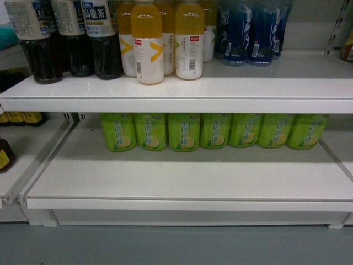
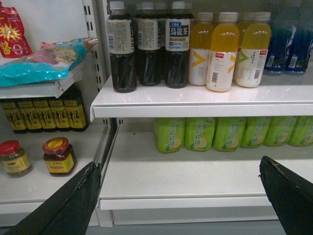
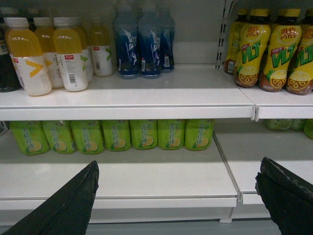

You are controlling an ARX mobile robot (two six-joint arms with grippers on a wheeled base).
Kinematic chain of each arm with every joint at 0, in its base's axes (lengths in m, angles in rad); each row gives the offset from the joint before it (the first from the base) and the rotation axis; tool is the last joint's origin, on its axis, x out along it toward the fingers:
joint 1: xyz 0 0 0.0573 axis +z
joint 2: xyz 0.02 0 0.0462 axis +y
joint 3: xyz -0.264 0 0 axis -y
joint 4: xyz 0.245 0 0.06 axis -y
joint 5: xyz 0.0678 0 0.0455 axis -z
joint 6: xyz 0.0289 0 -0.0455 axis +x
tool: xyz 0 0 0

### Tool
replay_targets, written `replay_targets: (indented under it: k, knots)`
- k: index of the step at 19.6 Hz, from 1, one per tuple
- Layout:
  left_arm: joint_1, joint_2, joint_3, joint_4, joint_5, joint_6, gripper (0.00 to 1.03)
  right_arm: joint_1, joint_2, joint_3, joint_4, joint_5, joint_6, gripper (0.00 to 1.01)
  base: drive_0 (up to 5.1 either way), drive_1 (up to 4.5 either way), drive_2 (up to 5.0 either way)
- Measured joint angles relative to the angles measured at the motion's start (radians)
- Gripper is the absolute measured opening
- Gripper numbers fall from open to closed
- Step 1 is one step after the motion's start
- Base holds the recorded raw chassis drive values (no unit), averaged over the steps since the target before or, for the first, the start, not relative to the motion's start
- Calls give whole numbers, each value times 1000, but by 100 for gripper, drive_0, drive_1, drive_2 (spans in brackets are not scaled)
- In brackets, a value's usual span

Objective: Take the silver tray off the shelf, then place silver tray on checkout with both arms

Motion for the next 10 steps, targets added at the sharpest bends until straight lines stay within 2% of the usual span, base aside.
replay_targets:
  k: [10]
  knots:
    - [0, 0, 0, 0, 0, 0, 98, 0, 0, 0, 0, 0, 0, 98, 0, 0, 0]
